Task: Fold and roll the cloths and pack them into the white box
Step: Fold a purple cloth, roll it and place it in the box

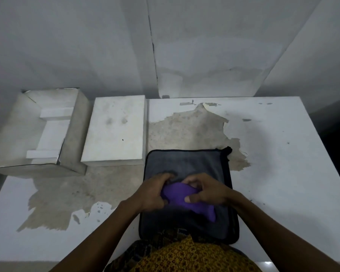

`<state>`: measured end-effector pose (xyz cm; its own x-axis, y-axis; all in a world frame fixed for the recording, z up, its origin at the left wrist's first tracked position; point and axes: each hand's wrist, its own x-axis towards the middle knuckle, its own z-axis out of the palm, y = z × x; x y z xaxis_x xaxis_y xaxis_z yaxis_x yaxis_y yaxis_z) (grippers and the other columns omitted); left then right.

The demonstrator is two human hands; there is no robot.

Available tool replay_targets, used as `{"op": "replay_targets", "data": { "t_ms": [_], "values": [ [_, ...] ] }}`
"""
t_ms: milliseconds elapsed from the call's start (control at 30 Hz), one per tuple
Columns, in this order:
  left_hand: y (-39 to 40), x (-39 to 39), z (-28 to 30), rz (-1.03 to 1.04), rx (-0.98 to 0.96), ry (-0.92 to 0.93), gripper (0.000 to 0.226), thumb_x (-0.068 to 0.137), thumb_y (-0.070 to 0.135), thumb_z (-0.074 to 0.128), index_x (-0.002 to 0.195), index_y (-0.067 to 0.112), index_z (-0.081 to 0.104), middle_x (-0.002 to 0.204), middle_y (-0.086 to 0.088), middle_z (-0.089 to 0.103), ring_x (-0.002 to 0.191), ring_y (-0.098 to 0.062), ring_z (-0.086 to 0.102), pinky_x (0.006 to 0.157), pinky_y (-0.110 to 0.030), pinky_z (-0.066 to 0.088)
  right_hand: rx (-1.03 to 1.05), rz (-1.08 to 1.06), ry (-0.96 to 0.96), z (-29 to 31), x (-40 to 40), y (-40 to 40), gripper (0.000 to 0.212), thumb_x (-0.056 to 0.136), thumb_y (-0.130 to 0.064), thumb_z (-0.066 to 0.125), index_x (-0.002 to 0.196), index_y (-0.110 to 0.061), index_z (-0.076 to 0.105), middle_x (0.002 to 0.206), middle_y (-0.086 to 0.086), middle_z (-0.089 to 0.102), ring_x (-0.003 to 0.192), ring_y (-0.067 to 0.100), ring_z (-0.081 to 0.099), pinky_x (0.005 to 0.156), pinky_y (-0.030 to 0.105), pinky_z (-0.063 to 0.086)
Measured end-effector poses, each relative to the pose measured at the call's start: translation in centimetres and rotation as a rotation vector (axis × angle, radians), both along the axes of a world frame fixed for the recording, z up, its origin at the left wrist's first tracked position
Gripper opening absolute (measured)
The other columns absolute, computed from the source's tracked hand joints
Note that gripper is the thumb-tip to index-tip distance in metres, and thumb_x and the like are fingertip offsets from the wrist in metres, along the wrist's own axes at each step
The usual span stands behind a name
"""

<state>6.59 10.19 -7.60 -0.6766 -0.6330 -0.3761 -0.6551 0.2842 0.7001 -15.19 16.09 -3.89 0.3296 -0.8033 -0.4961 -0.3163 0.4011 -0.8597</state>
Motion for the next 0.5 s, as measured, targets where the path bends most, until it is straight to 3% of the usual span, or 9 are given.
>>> {"op": "replay_targets", "data": {
  "t_ms": [100,167,233,367,500],
  "values": [
    [0.2,-0.6,0.9,0.007,-0.062,0.074,0.108,0.056,0.041,0.082,0.146,0.022,0.027,0.142,-0.001,0.043,0.127,-0.014,0.043,0.107,-0.036,0.039,0.068,-0.09,-0.202,1.6,0.4,-0.8,0.036,0.078,0.007,0.071,0.113,0.005,0.062,0.1,0.012,0.07,0.086,0.012,0.067,0.075,0.021,0.054],
    [0.3,-1.0,1.6,0.058,-0.067,0.168,0.11,0.059,0.042,0.082,0.148,0.018,0.023,0.146,-0.004,0.04,0.131,-0.016,0.042,0.11,-0.038,0.037,0.106,-0.133,-0.29,2.5,0.8,-1.3,0.038,0.08,0.008,0.068,0.116,0.006,0.06,0.109,0.02,0.068,0.095,0.021,0.065,0.084,0.029,0.054],
    [0.3,-1.2,2.4,0.165,-0.081,0.29,0.093,0.07,0.03,0.08,0.147,0.013,0.029,0.142,-0.005,0.047,0.128,-0.014,0.048,0.108,-0.037,0.04,0.143,-0.159,-0.357,3.1,1.1,-1.8,0.041,0.081,0.01,0.065,0.12,0.005,0.059,0.117,0.026,0.064,0.102,0.028,0.062,0.093,0.037,0.051],
    [-0.1,-1.4,4.5,0.349,-0.106,0.476,0.061,0.075,0.014,0.072,0.132,0.015,0.051,0.121,-0.002,0.066,0.108,-0.007,0.063,0.092,-0.022,0.05,0.216,-0.211,-0.564,4.4,1.2,-2.5,0.054,0.076,0.018,0.06,0.128,0.003,0.054,0.122,0.024,0.06,0.103,0.027,0.062,0.091,0.032,0.052],
    [-1.1,-1.5,7.1,0.536,0.079,0.668,0.038,0.074,0.004,0.067,0.108,0.021,0.069,0.1,0.003,0.075,0.095,-0.012,0.07,0.08,-0.02,0.053,0.239,-0.127,-0.678,6.0,0.5,-3.3,0.078,0.068,0.019,0.057,0.139,-0.008,0.044,0.141,0.025,0.047,0.127,0.041,0.047,0.102,0.048,0.042]
  ]
}}
